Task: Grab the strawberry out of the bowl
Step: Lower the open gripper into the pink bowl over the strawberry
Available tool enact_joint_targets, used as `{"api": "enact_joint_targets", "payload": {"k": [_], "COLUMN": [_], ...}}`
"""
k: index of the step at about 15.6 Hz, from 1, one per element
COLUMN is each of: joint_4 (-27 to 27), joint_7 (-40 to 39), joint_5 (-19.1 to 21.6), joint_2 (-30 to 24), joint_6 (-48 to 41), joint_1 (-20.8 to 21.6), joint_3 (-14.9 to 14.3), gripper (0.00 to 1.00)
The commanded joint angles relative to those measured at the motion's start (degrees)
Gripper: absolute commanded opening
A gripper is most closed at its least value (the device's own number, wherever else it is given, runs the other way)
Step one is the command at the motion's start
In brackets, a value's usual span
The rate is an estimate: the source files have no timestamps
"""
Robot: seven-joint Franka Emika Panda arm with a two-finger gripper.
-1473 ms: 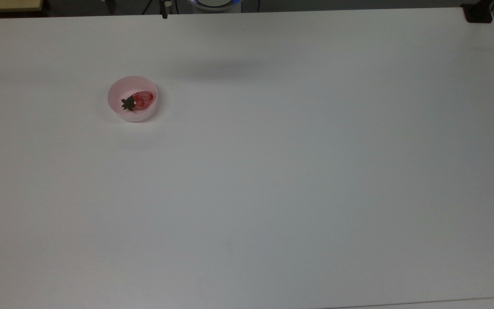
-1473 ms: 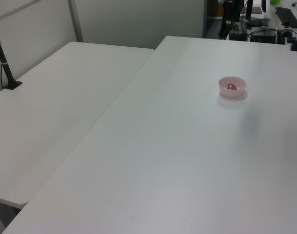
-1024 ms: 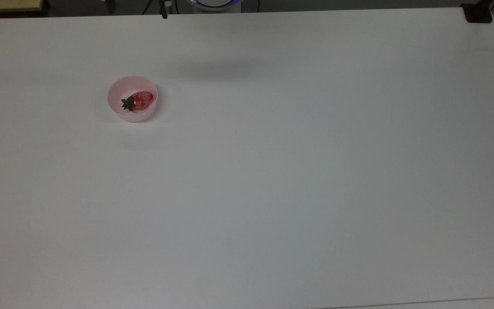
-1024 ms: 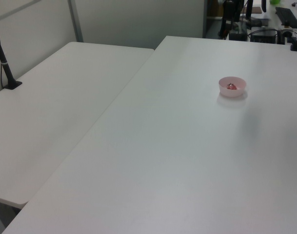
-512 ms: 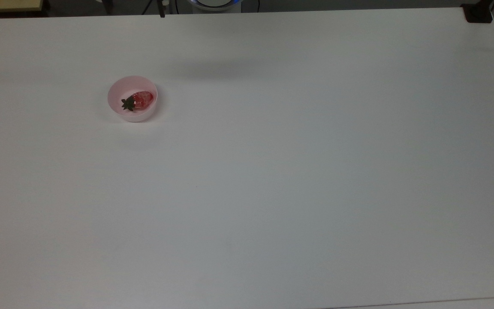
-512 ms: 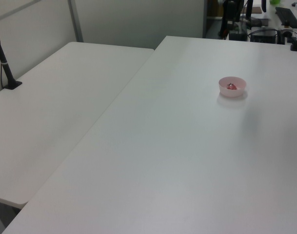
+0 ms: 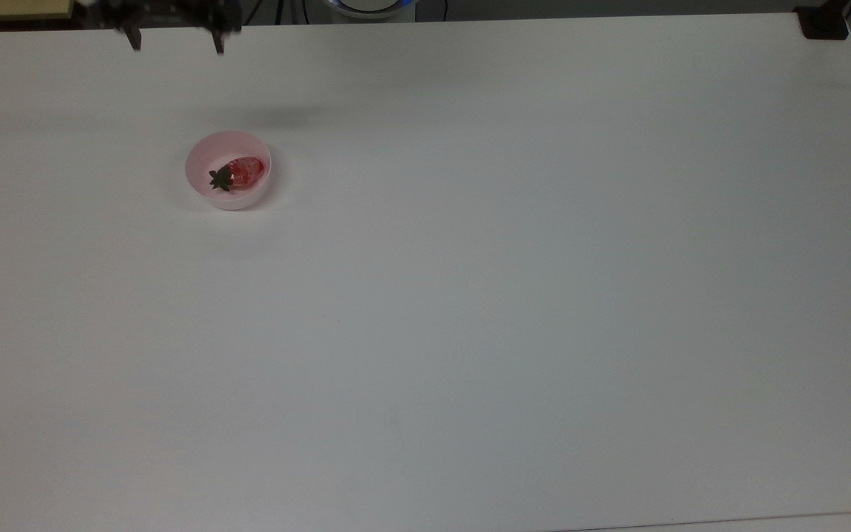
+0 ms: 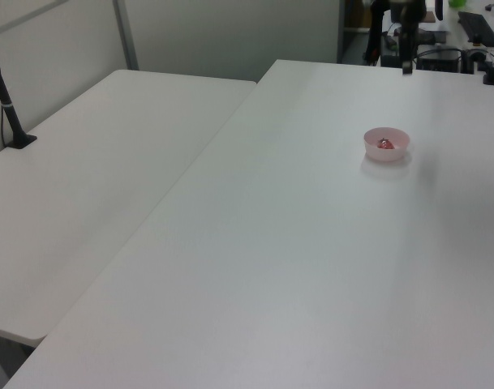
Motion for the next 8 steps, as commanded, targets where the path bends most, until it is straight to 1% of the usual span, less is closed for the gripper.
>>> {"api": "enact_joint_targets", "payload": {"k": [1,2,3,6,7,8], "joint_4": [-5.9,-5.8,-5.8,-6.3,-6.5,-7.2], "joint_7": [7.6,8.0,9.0,12.9,15.2,15.9], "joint_5": [-1.4,-1.2,-1.1,-0.8,-0.7,-0.6], "joint_2": [3.6,4.7,5.2,7.9,9.5,10.0], "joint_6": [9.6,10.3,10.9,12.3,14.0,15.0], "joint_1": [0.5,0.5,0.5,0.4,0.2,0.1], "joint_3": [-0.1,-0.1,-0.1,-0.1,0.0,0.0], "gripper": [0.88,0.75,0.71,0.70,0.70,0.70]}}
